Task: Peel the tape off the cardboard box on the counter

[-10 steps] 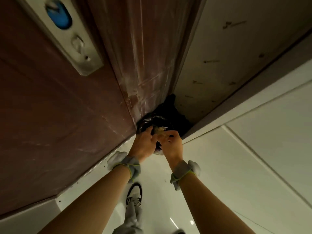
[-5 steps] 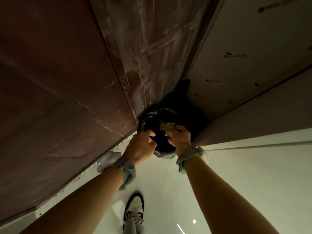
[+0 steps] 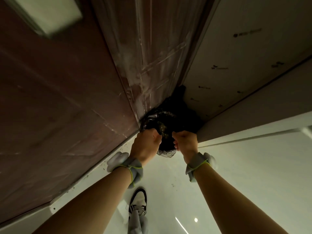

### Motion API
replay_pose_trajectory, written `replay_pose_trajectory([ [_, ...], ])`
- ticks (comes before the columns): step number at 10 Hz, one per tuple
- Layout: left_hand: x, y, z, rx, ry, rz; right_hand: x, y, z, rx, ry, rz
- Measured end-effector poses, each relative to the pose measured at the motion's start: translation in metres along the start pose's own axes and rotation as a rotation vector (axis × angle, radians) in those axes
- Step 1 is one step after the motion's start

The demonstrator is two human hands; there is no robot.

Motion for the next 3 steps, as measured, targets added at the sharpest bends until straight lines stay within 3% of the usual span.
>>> replay_pose_trajectory([
  [2,0.067,0.068,-0.068,-0.079,0.015,-0.026,0.043,-0.044,-0.116,0.098,-0.029,0.015],
  [3,0.099,0.101,-0.089,-0.077,0.102,-0.119,0.055,-0.069,-0.158,0.11,-0.062,0.073],
])
Point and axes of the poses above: each hand's wrist, its own z-axis towards the middle knuckle, its own x-axis out of the back of the hand, y = z × x, the point moved 1 cm from there along z, towards the middle knuckle, and after that the axes turned 8 degrees about -x, right-handed, at the moved point
